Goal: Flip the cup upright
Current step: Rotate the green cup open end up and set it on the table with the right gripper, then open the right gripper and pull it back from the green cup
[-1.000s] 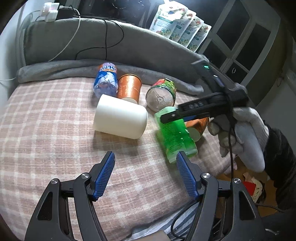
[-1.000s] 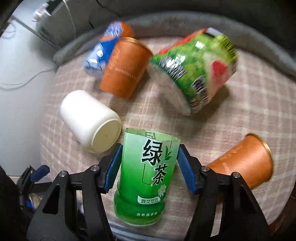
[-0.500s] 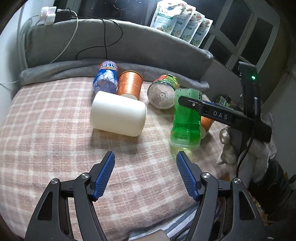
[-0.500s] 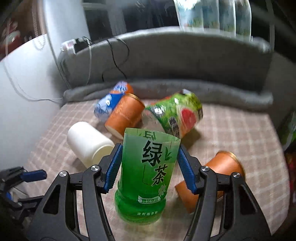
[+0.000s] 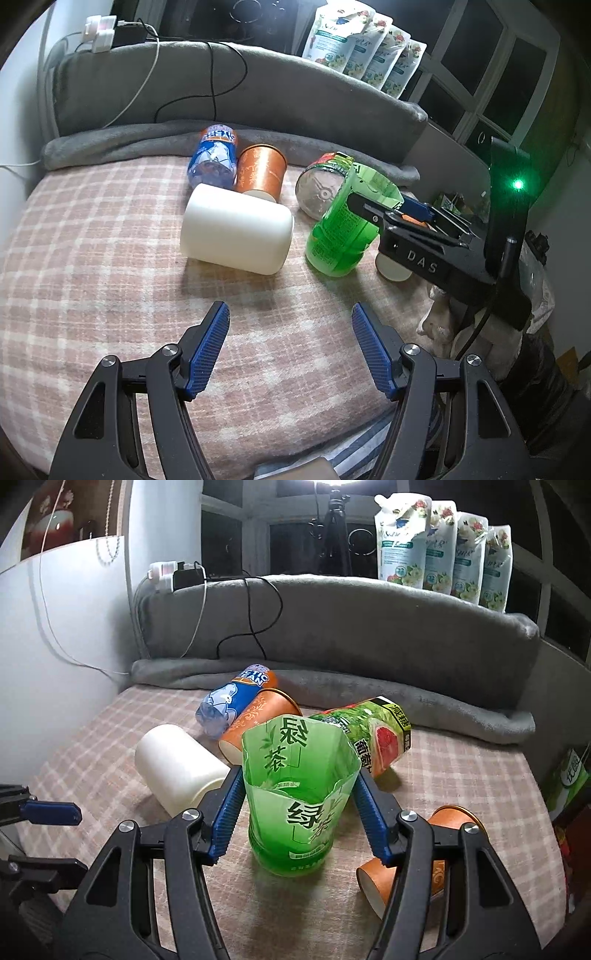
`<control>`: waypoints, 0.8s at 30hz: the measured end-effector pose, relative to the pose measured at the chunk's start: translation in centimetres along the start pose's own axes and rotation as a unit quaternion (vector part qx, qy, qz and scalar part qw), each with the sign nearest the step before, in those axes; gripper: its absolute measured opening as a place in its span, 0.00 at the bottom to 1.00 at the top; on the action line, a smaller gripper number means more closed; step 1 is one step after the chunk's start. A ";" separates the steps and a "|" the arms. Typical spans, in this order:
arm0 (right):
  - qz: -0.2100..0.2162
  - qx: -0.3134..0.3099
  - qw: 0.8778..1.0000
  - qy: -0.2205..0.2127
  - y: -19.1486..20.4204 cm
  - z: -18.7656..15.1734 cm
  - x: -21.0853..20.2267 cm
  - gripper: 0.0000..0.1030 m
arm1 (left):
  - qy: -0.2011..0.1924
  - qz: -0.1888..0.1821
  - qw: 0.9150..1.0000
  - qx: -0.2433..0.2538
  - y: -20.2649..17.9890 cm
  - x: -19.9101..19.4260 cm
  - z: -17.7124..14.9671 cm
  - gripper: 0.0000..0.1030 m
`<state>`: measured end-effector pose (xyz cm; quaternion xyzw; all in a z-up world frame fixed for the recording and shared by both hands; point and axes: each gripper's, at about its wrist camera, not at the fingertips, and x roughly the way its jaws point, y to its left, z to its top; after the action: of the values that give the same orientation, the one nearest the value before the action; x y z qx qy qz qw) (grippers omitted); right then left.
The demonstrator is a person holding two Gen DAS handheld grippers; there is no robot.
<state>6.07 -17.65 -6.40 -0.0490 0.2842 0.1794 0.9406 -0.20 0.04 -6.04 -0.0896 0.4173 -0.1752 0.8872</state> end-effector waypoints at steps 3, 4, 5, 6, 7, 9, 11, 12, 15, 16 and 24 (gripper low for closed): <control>-0.001 -0.006 1.000 -0.003 0.2 -0.1 -0.1 0.60 | -0.002 -0.001 1.000 0.000 0.0 0.0 0.0 0.67; -0.001 -0.009 1.000 -0.004 0.3 -0.1 -0.1 0.60 | -0.002 0.000 1.000 0.001 0.0 0.0 0.0 0.67; -0.001 -0.013 1.000 -0.005 0.4 -0.2 -0.1 0.60 | -0.002 0.000 1.000 0.001 -0.1 0.0 0.0 0.67; 0.000 -0.016 1.000 -0.006 0.6 -0.2 -0.2 0.61 | -0.002 0.001 1.000 0.001 0.0 0.0 -0.1 0.67; 0.001 -0.020 1.000 -0.007 0.7 -0.3 -0.2 0.61 | -0.002 0.001 1.000 0.000 0.0 0.0 -0.1 0.67; -0.001 -0.027 1.000 -0.009 1.1 -0.3 -0.3 0.61 | -0.003 0.003 1.000 0.000 0.0 0.0 0.0 0.67; -0.002 -0.034 0.999 -0.010 1.4 -0.3 -0.3 0.61 | -0.004 0.004 1.000 0.001 0.0 0.1 0.0 0.67; -0.002 -0.036 0.999 -0.010 1.5 -0.3 -0.3 0.62 | -0.005 0.006 1.000 0.002 0.0 0.1 0.0 0.67; 0.006 -0.033 0.999 -0.004 1.6 -0.4 -0.1 0.65 | -0.008 0.011 1.000 0.005 -0.1 0.0 0.0 0.67; 0.006 -0.035 0.999 -0.004 1.6 -0.4 -0.1 0.68 | -0.009 0.011 1.000 0.006 -0.1 0.0 0.0 0.67; 0.013 -0.039 0.999 -0.013 1.8 -0.4 -0.8 0.82 | -0.013 0.014 1.000 0.009 -0.3 -0.1 0.1 0.67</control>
<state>4.59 -16.33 -6.23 -0.0798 0.2650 0.2031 0.9392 -0.28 -0.21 -5.84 -0.0777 0.4052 -0.1650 0.8958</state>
